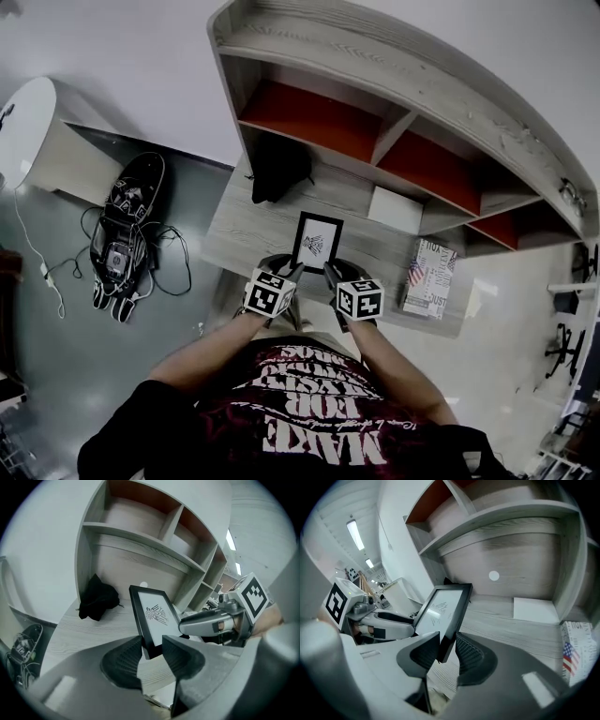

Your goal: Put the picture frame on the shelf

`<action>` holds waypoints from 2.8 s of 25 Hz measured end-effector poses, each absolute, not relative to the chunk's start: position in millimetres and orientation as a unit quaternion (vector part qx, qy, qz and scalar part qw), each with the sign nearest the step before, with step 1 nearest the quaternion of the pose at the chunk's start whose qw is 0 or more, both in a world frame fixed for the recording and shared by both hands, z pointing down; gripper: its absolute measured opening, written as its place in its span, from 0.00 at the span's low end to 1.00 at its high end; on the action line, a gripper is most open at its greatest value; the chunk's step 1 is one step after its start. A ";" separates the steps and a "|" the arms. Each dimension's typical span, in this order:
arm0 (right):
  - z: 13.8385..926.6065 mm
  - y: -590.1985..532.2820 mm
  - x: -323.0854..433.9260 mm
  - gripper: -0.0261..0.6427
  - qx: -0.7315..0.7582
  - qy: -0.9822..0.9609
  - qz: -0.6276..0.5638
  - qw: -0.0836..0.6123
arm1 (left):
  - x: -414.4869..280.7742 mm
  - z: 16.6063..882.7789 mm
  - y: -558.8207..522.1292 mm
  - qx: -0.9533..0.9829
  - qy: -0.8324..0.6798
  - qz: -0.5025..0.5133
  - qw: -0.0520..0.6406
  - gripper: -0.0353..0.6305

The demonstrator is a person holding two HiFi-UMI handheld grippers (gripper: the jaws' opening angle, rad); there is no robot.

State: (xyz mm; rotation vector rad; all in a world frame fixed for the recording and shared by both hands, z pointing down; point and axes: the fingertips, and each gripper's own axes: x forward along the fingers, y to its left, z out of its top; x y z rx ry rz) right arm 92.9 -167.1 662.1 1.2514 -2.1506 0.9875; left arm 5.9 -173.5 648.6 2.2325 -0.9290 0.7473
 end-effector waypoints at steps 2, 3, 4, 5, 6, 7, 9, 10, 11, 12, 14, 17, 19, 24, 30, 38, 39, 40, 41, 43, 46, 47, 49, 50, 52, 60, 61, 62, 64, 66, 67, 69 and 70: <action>654.5 -168.8 92.1 0.23 0.456 -0.787 0.350 0.226 | 5.3 640.9 -175.2 0.843 -0.356 0.274 0.296 0.27; 650.1 -170.2 92.4 0.23 0.457 -0.789 0.345 0.224 | 5.6 636.8 -176.4 0.844 -0.359 0.270 0.294 0.27; 645.7 -171.8 93.0 0.23 0.458 -0.791 0.339 0.221 | 6.0 632.6 -177.7 0.845 -0.361 0.266 0.293 0.27; 641.4 -173.6 93.7 0.23 0.460 -0.793 0.334 0.219 | 6.4 628.2 -178.9 0.846 -0.363 0.262 0.291 0.27; 637.3 -175.2 94.0 0.23 0.460 -0.796 0.329 0.217 | 6.5 623.5 -180.2 0.847 -0.365 0.259 0.287 0.27; 633.0 -176.5 93.9 0.23 0.461 -0.798 0.323 0.215 | 6.3 618.7 -181.2 0.848 -0.367 0.256 0.284 0.27; 622.7 -178.3 93.5 0.24 0.462 -0.804 0.310 0.212 | 6.0 608.4 -183.0 0.851 -0.372 0.248 0.277 0.27; 616.4 -179.3 93.6 0.24 0.463 -0.806 0.302 0.211 | 6.1 602.9 -184.2 0.852 -0.374 0.243 0.275 0.27; 609.3 -180.8 93.6 0.24 0.465 -0.809 0.292 0.209 | 6.1 597.3 -185.8 0.853 -0.377 0.238 0.272 0.27; 601.6 -182.9 93.4 0.24 0.467 -0.812 0.282 0.207 | 6.0 591.3 -187.8 0.854 -0.380 0.232 0.269 0.26; 585.6 -188.0 93.2 0.24 0.470 -0.818 0.263 0.202 | 5.6 578.3 -192.1 0.857 -0.385 0.221 0.261 0.26; 563.3 -195.9 93.2 0.23 0.475 -0.825 0.236 0.195 | 5.3 556.8 -198.7 0.863 -0.392 0.202 0.248 0.27; 550.2 -202.1 93.0 0.24 0.476 -0.829 0.223 0.189 | 4.9 543.3 -204.4 0.866 -0.397 0.191 0.238 0.26; 520.2 -217.8 91.0 0.24 0.479 -0.839 0.195 0.173 | 2.7 512.2 -219.6 0.872 -0.408 0.170 0.209 0.26; 490.9 -240.3 88.9 0.24 0.482 -0.845 0.169 0.156 | 0.2 483.7 -242.8 0.877 -0.416 0.147 0.192 0.26; 471.0 -270.9 92.1 0.24 0.488 -0.847 0.145 0.150 | 3.6 467.1 -274.9 0.883 -0.413 0.135 0.177 0.26; 470.0 -275.2 92.8 0.24 0.489 -0.847 0.144 0.149 | 4.3 466.6 -279.6 0.883 -0.412 0.134 0.178 0.26; 469.3 -279.6 93.4 0.24 0.489 -0.847 0.145 0.148 | 5.1 466.5 -284.2 0.884 -0.411 0.134 0.179 0.26; 468.5 -284.0 94.2 0.24 0.489 -0.847 0.145 0.147 | 5.8 466.4 -288.7 0.884 -0.409 0.133 0.180 0.26; 466.4 -292.9 96.0 0.24 0.491 -0.847 0.147 0.144 | 7.5 465.2 -297.7 0.885 -0.407 0.131 0.183 0.26; 461.8 -306.0 98.9 0.24 0.493 -0.845 0.155 0.136 | 10.1 460.4 -311.4 0.888 -0.401 0.125 0.188 0.26; 460.2 -310.1 99.8 0.24 0.494 -0.845 0.157 0.133 | 10.7 458.8 -315.8 0.889 -0.399 0.123 0.191 0.26; 457.3 -317.7 100.9 0.24 0.496 -0.844 0.161 0.129 | 11.5 455.9 -324.3 0.890 -0.394 0.122 0.195 0.26; 456.2 -321.4 101.2 0.24 0.496 -0.843 0.163 0.127 | 11.8 454.4 -328.6 0.891 -0.392 0.121 0.196 0.26; 454.4 -329.0 101.9 0.24 0.498 -0.842 0.168 0.123 | 12.1 451.9 -337.2 0.892 -0.388 0.120 0.199 0.26; 448.1 -357.3 102.7 0.24 0.504 -0.835 0.193 0.107 | 11.6 444.9 -367.1 0.894 -0.374 0.102 0.224 0.26; 447.9 -360.2 102.2 0.24 0.504 -0.834 0.197 0.104 | 11.0 444.4 -370.8 0.894 -0.373 0.101 0.227 0.26; 447.8 -362.5 101.1 0.24 0.504 -0.834 0.200 0.101 | 10.0 444.1 -374.6 0.894 -0.373 0.100 0.229 0.26; 447.9 -365.7 98.0 0.25 0.506 -0.832 0.206 0.096 | 7.1 444.0 -382.1 0.893 -0.372 0.098 0.235 0.26; 447.4 -368.8 94.8 0.25 0.508 -0.829 0.216 0.086 | 3.9 443.2 -388.7 0.892 -0.370 0.095 0.242 0.26; 446.7 -370.7 93.3 0.25 0.509 -0.828 0.221 0.080 | 2.4 442.6 -391.9 0.892 -0.370 0.093 0.244 0.26; 445.4 -375.0 90.2 0.25 0.513 -0.825 0.226 0.071 | -1.0 441.6 -398.3 0.891 -0.370 0.091 0.247 0.26; 445.0 -377.2 88.4 0.25 0.515 -0.824 0.227 0.068 | -2.8 441.3 -401.5 0.890 -0.371 0.089 0.249 0.26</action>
